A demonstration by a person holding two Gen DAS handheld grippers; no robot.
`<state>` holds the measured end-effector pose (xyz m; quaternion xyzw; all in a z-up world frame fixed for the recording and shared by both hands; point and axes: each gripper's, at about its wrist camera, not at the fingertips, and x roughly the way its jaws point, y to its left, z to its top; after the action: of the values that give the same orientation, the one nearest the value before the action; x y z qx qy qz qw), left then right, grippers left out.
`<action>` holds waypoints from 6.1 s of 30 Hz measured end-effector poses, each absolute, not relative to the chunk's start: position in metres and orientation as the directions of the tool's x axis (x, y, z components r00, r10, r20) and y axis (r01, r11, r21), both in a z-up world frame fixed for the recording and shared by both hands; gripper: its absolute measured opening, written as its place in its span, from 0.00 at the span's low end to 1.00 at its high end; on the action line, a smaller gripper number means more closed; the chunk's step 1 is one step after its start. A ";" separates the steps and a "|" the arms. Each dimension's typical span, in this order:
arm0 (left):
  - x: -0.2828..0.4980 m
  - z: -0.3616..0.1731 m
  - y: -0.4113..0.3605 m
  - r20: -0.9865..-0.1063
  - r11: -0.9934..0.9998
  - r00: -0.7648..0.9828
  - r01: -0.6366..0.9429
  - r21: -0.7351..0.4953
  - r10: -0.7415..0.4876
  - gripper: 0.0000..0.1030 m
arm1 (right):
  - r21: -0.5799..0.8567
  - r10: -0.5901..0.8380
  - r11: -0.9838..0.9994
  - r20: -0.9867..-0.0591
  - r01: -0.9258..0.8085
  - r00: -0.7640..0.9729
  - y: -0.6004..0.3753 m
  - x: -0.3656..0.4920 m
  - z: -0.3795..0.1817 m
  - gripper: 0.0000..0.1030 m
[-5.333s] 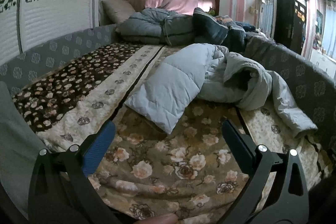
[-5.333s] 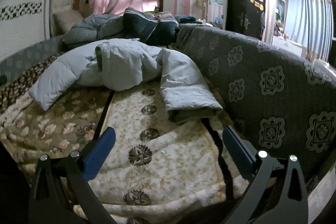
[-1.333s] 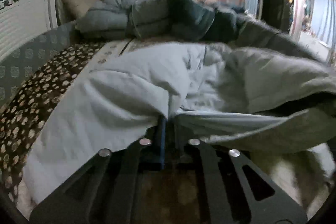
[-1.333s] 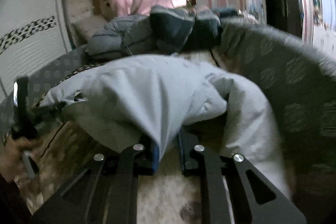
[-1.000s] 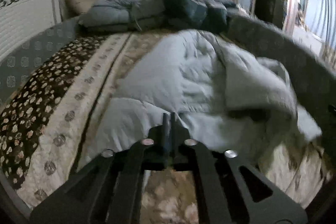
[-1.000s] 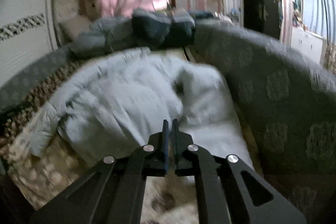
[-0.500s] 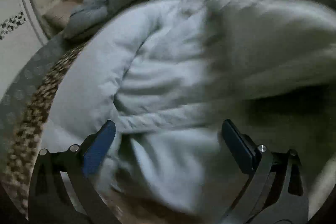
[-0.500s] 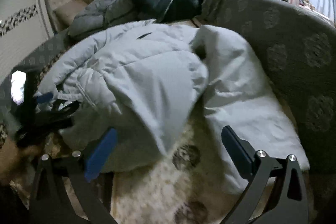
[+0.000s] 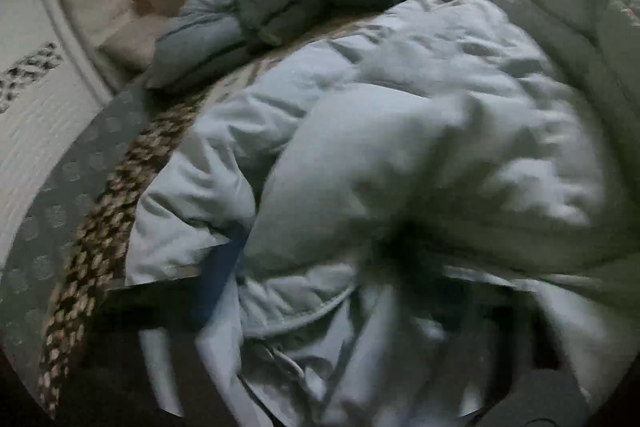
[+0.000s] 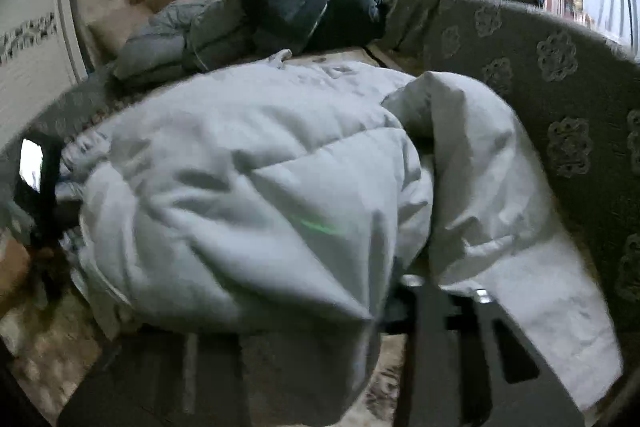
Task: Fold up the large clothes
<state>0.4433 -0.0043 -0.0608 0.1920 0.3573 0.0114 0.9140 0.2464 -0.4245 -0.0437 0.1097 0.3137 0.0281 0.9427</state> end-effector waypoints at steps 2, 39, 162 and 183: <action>0.439 -0.046 0.006 -0.670 0.959 0.738 0.126 0.253 0.080 0.21 | 0.227 0.121 0.974 -0.581 0.017 0.805 -0.434 0.244 -0.037 0.18; 0.194 0.028 0.219 -0.643 0.948 0.746 -0.302 -0.098 0.171 0.97 | -0.018 0.059 0.997 -0.446 -0.075 0.893 -0.556 -0.007 0.046 0.83; 0.347 -0.006 0.091 -0.744 0.993 0.661 -0.118 0.026 0.098 0.88 | 0.287 0.241 0.958 -0.743 -0.027 0.625 -0.512 0.320 -0.052 0.98; 0.296 0.018 0.173 -0.672 0.925 0.722 -0.351 -0.148 0.166 0.97 | 0.451 0.317 0.892 -0.573 -0.032 0.756 -0.535 0.363 -0.050 0.05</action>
<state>0.2962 0.1735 0.0178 -0.1333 0.3453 0.1407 0.9182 0.3628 -0.5351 -0.0498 0.2121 0.3361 0.0955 0.9126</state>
